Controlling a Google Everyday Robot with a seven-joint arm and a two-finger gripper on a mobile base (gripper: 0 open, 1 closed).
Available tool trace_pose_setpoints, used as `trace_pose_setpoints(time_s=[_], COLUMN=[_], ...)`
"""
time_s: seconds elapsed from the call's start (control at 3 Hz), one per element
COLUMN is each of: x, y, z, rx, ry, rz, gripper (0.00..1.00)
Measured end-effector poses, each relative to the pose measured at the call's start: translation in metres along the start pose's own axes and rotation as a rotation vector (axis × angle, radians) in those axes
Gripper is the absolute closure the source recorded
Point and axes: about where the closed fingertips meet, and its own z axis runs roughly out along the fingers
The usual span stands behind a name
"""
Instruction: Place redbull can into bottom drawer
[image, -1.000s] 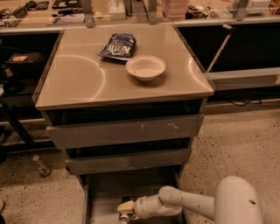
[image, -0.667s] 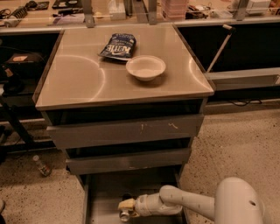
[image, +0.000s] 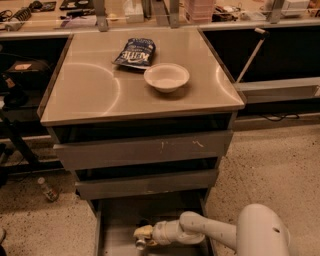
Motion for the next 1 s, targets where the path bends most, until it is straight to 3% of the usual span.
trace_pose_setpoints(time_s=[1.0], x=[-0.023], y=[-0.024], z=[0.014], rx=[0.05], ry=[-0.038], rz=[0.063], gripper=[1.0])
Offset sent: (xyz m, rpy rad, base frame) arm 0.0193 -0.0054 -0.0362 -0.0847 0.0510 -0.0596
